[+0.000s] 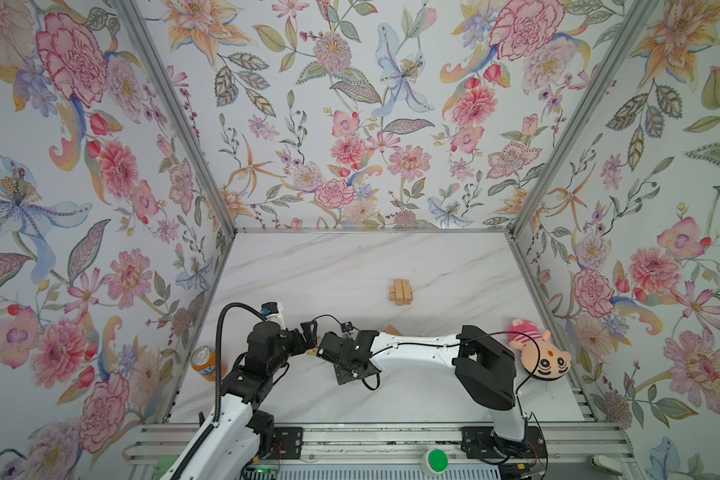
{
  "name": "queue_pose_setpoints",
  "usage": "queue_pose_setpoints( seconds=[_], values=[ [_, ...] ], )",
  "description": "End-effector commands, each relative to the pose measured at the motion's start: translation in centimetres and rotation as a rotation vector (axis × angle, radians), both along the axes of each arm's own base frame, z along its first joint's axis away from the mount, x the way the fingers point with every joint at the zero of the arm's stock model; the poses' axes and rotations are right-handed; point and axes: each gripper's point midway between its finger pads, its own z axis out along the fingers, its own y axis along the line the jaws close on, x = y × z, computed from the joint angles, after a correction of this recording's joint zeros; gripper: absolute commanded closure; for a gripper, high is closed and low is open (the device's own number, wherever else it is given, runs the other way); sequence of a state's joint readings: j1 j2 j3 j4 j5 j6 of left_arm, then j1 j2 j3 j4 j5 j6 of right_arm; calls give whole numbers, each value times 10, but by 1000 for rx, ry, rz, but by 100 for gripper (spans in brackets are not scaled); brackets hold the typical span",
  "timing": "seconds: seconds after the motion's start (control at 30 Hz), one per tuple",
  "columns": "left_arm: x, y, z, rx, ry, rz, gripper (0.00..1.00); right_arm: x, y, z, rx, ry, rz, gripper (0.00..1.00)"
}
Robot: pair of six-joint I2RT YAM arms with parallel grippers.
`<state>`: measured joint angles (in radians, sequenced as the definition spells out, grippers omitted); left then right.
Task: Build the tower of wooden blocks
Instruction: 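Lower the open right gripper around the monkey card block and close, then lift and carry the monkey card block over the stack with the right gripper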
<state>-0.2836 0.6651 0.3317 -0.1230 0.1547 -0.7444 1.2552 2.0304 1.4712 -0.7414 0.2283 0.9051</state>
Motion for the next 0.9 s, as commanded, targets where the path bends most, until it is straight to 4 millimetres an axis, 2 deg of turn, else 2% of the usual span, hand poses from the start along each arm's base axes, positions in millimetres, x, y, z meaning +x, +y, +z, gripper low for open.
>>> queue_pose_setpoints(
  seconds=[0.0,0.37,0.63,0.73,0.87],
  values=[
    [2,-2,2,-13,-19,-20,1,2,-6,-7,-41,6,-39,24],
    [2,-2,3,-23,-22,-26,1,3,-7,-13,-51,21,-39,34],
    [2,-1,3,-24,-20,-21,1,5,-13,-11,-60,13,-32,47],
    [2,0,2,-21,-18,-16,1,9,-14,2,-39,-10,-31,48],
    [2,1,2,-18,-18,-10,1,20,-18,33,2,-64,-28,48]
  ],
)
